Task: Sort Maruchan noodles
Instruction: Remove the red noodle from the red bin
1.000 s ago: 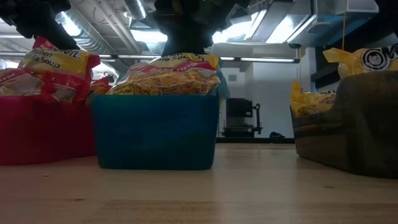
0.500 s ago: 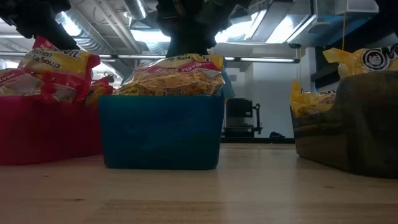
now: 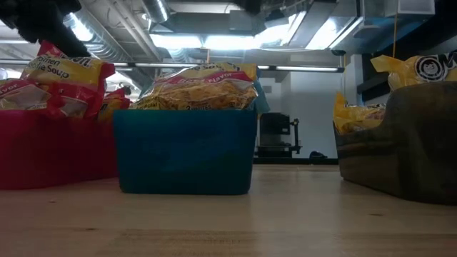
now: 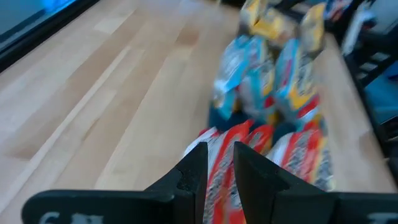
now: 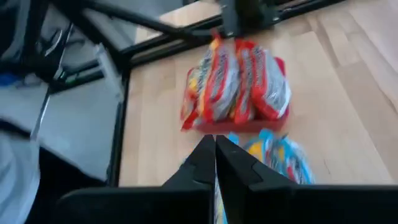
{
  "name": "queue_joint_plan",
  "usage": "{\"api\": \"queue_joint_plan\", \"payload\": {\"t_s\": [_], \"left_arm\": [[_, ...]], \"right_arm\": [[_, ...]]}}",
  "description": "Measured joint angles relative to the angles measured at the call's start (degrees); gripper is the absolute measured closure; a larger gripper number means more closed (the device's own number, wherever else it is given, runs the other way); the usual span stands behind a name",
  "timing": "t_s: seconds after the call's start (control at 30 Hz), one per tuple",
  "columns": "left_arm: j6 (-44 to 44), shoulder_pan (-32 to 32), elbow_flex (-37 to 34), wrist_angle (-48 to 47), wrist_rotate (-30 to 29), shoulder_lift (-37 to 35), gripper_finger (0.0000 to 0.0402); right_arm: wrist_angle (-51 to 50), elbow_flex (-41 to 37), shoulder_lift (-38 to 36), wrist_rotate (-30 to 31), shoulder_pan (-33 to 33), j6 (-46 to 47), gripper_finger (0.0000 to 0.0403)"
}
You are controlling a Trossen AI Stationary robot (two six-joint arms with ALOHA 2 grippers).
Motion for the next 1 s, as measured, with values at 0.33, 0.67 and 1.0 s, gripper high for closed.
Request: {"api": "queue_joint_plan", "payload": {"t_s": [0.33,0.67,1.0], "left_arm": [[-5.81,-0.02,0.02,10.38,12.01,1.71,0.0331],[-7.11,-0.01,0.0,5.05,23.52,6.54,0.0331],[-6.7,-0.02,0.0,2.86,24.77,6.49,0.0331]], "right_arm": [[-17.42,0.01,-6.7,12.47,5.04,3.85,0.0389],[-19.65,-0.04,-6.1,13.92,6.69,7.77,0.0389],[-19.65,-0.04,-5.86,13.91,6.6,9.99,0.0389]]}}
